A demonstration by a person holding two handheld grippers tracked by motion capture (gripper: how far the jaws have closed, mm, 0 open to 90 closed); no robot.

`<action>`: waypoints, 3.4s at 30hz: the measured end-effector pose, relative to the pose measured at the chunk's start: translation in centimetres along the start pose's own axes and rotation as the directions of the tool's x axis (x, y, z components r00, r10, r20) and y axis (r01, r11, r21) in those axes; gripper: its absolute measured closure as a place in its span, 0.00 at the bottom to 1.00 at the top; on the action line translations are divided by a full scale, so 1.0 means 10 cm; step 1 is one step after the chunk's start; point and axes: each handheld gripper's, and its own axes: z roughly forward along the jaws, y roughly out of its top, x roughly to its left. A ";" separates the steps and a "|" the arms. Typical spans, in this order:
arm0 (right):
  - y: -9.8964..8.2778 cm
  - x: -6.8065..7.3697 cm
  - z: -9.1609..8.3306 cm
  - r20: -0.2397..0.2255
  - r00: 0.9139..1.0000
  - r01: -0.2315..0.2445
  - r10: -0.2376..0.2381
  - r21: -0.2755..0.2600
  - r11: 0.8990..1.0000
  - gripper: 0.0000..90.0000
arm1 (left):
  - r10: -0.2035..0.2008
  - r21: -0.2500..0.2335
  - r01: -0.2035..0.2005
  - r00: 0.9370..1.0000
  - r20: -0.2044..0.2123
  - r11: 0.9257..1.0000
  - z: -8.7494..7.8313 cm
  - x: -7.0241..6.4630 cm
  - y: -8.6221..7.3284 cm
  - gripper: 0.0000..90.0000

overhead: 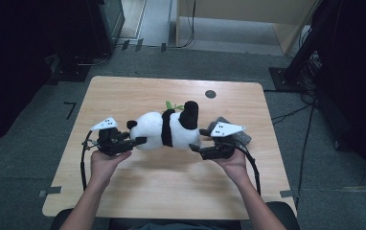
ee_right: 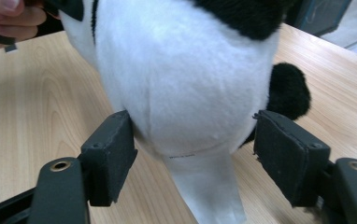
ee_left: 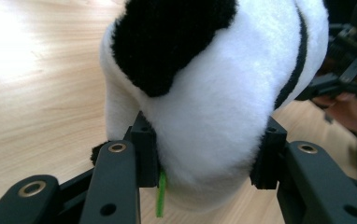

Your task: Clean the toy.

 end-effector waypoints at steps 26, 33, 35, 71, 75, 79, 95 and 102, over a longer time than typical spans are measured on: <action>-0.04 -0.02 0.13 -0.020 0.993 -0.110 0.114 0.139 0.984 0.53 | -0.165 0.079 0.168 0.985 -0.042 0.983 0.26 0.15 -0.05 0.22; -0.02 0.03 0.14 0.014 0.997 -0.073 0.072 0.141 0.987 0.54 | -0.088 0.111 0.098 0.992 -0.092 0.989 0.30 0.14 -0.12 0.19; -0.04 0.02 0.17 0.044 0.997 -0.070 0.063 0.160 0.985 0.54 | -0.067 0.118 0.079 0.993 -0.099 0.990 0.34 0.16 -0.15 0.19; -0.03 -0.04 0.15 0.046 0.986 -0.161 0.159 0.058 0.985 0.55 | -0.115 0.025 0.119 0.984 -0.133 0.993 0.31 0.22 -0.14 0.23; 0.00 -0.08 0.13 0.080 0.987 -0.144 0.140 0.045 0.989 0.55 | -0.066 0.007 0.069 0.981 -0.180 0.998 0.24 0.19 -0.09 0.24; 0.00 -0.13 0.09 0.131 0.983 -0.135 0.128 0.042 0.990 0.57 | -0.054 -0.024 0.051 0.983 -0.174 0.998 0.18 0.15 -0.05 0.27; -0.10 -0.47 -0.16 0.289 0.942 -0.177 0.169 0.000 0.984 0.54 | 0.062 0.043 -0.052 0.960 -0.274 0.998 0.23 -0.08 -0.15 0.24; -0.21 -0.59 -0.25 0.334 0.928 -0.176 0.164 0.004 0.984 0.53 | 0.074 0.030 -0.068 0.952 -0.296 0.997 0.29 -0.06 -0.20 0.24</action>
